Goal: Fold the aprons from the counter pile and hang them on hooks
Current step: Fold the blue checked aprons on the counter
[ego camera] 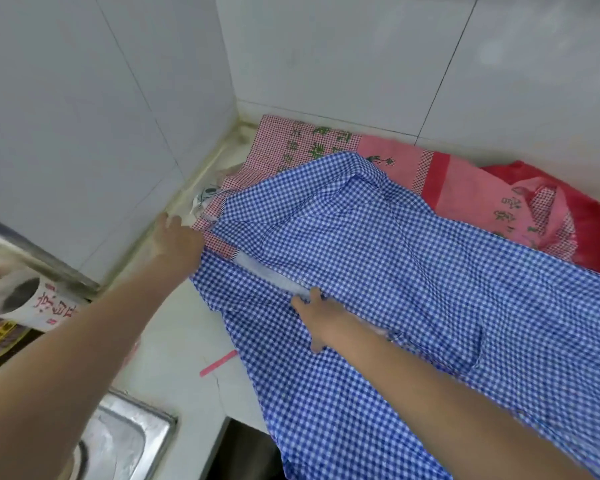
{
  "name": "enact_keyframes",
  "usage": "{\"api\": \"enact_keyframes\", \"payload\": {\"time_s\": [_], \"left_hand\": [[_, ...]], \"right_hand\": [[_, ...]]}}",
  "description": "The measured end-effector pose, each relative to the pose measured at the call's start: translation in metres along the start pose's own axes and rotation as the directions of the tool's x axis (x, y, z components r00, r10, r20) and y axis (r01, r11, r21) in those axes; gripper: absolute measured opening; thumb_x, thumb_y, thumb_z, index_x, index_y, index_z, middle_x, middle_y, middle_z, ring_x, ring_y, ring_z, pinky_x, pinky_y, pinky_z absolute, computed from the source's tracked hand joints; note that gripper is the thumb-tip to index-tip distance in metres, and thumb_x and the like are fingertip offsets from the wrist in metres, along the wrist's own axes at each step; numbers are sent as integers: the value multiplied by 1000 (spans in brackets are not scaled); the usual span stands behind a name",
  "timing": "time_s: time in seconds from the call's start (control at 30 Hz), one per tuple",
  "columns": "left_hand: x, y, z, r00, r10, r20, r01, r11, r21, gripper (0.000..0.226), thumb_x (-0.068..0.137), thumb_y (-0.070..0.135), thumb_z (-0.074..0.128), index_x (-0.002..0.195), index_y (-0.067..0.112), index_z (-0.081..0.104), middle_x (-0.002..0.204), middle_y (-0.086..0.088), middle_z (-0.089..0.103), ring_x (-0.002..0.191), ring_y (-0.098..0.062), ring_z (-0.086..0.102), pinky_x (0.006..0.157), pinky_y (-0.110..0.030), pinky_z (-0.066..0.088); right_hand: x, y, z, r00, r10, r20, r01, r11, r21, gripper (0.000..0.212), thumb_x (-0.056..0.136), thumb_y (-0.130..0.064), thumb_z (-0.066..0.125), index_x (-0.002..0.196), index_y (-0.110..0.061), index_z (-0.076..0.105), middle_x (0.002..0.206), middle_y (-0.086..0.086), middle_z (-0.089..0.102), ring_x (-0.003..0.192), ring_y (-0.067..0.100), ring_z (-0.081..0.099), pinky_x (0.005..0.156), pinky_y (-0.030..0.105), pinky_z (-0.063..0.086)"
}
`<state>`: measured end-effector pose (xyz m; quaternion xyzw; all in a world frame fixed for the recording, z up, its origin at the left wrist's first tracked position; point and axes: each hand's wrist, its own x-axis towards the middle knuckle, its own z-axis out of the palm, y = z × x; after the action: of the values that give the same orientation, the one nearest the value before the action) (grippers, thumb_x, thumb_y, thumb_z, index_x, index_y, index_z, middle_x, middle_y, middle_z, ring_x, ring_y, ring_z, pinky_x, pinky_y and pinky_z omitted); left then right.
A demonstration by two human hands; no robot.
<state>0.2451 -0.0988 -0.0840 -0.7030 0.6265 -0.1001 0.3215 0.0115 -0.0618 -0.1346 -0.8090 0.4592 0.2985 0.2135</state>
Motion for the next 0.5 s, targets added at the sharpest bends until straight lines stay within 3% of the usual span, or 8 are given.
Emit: {"api": "enact_keyframes", "payload": {"time_s": [0.07, 0.1, 0.17, 0.23, 0.3, 0.37, 0.43, 0.5], "left_hand": [[-4, 16, -3, 986, 75, -150, -78, 997, -10, 36, 95, 26, 43, 130, 18, 42, 130, -2, 48, 124, -23, 41, 108, -40, 25], [-7, 28, 1, 959, 181, -220, -199, 978, -63, 37, 94, 26, 43, 129, 17, 40, 130, -2, 45, 123, -22, 41, 105, -37, 28], [-13, 56, 12, 847, 462, -263, -518, 829, -213, 34, 92, 23, 45, 125, 16, 42, 124, -1, 44, 117, -20, 43, 98, -32, 33], [-17, 71, 24, 776, 600, -193, -620, 670, -409, 29, 90, 17, 48, 119, 14, 47, 117, -1, 45, 110, -19, 44, 90, -30, 38], [-14, 72, 29, 839, 520, -162, -512, 651, -561, 24, 90, 13, 47, 114, 13, 50, 113, -2, 47, 103, -19, 46, 85, -28, 39], [-10, 65, 33, 935, 331, -124, -344, 771, -535, 24, 94, 20, 43, 117, 14, 50, 121, -3, 50, 110, -21, 47, 92, -33, 38], [-4, 53, 39, 987, 150, -50, -156, 878, -453, 34, 97, 29, 39, 126, 14, 46, 132, -4, 47, 122, -23, 44, 101, -37, 32], [5, 39, 48, 998, 40, 48, -6, 831, -557, 37, 96, 31, 39, 127, 12, 46, 131, -6, 49, 121, -25, 47, 104, -39, 32]], "right_hand": [[-2, 2, -4, 999, -19, 25, 19, 999, 27, 92, 81, -5, 69, 148, -26, 9, 139, 16, 14, 77, 27, 44, 64, 35, 48], [-4, 4, -6, 998, -39, 39, 37, 998, 45, 89, 82, -6, 69, 148, -26, 11, 140, 15, 14, 80, 28, 45, 66, 35, 47], [-9, 13, -10, 996, -87, 27, 84, 991, 107, 79, 85, -11, 68, 146, -21, 18, 142, 13, 17, 98, 32, 50, 75, 38, 49], [-14, 25, -15, 993, -114, -27, 117, 975, 191, 64, 89, -16, 63, 142, -15, 27, 139, 11, 29, 108, 31, 51, 84, 40, 48], [-19, 39, -23, 990, -92, -109, 116, 964, 241, 46, 94, -19, 55, 135, -11, 37, 126, 11, 46, 104, 28, 53, 79, 37, 45], [-19, 51, -34, 986, -55, -158, 97, 957, 275, 33, 96, -20, 50, 126, -8, 46, 116, 10, 53, 98, 26, 53, 75, 34, 41], [-14, 54, -48, 975, -49, -217, 112, 951, 289, 26, 96, -20, 49, 117, -5, 51, 109, 8, 54, 90, 22, 49, 72, 30, 36], [0, 44, -64, 939, -88, -333, 184, 945, 271, 27, 95, -23, 51, 112, -3, 53, 106, 10, 54, 89, 18, 46, 73, 30, 36]]}}
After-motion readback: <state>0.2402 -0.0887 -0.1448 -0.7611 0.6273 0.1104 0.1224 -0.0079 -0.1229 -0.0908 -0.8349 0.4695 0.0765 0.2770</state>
